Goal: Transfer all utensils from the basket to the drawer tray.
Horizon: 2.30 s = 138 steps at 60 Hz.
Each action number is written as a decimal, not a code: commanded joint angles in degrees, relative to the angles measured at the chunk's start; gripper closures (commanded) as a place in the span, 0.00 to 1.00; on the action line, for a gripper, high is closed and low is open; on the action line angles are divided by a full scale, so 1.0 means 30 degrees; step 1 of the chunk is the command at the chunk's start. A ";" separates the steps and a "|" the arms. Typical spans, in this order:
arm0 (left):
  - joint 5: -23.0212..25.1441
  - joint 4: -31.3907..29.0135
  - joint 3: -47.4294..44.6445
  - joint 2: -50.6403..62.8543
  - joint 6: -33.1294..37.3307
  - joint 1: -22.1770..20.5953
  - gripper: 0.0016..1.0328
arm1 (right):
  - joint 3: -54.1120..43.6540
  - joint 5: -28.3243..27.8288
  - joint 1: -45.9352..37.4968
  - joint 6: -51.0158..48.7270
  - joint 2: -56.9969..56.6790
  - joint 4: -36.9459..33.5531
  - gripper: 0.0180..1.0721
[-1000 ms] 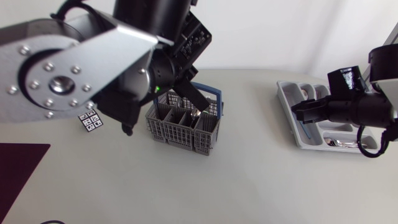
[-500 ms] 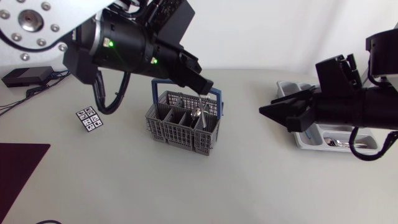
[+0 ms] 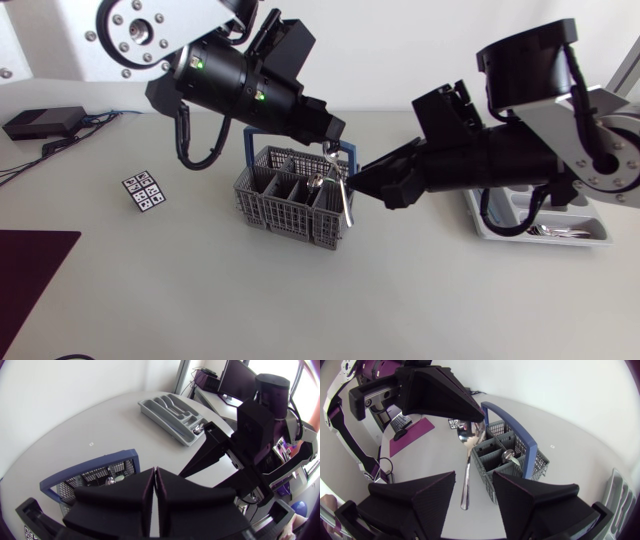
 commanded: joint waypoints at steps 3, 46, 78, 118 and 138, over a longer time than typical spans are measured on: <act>0.0590 -0.0184 0.0901 0.0454 -0.0534 0.0211 0.97 | 0.0976 0.0439 0.0645 0.0487 0.0976 0.0253 0.50; 0.1029 -0.0476 0.1106 0.0717 -0.0505 0.0387 0.92 | 0.1181 0.1640 0.1582 0.0165 0.2031 0.0809 0.95; 0.0707 -0.0418 0.2717 0.0219 -0.0593 0.0943 0.18 | -0.0459 0.1025 0.1143 -0.2091 0.1680 -0.0861 0.95; -0.0904 0.0432 -0.0154 -0.0836 0.1897 0.6100 0.15 | -0.1104 -0.3839 -1.2012 -1.6153 0.3262 -0.7247 0.95; -0.0934 0.2746 -0.2937 0.0278 0.3157 0.8912 0.16 | 0.3174 -0.3575 -1.6846 -2.3888 0.8623 -1.0236 0.95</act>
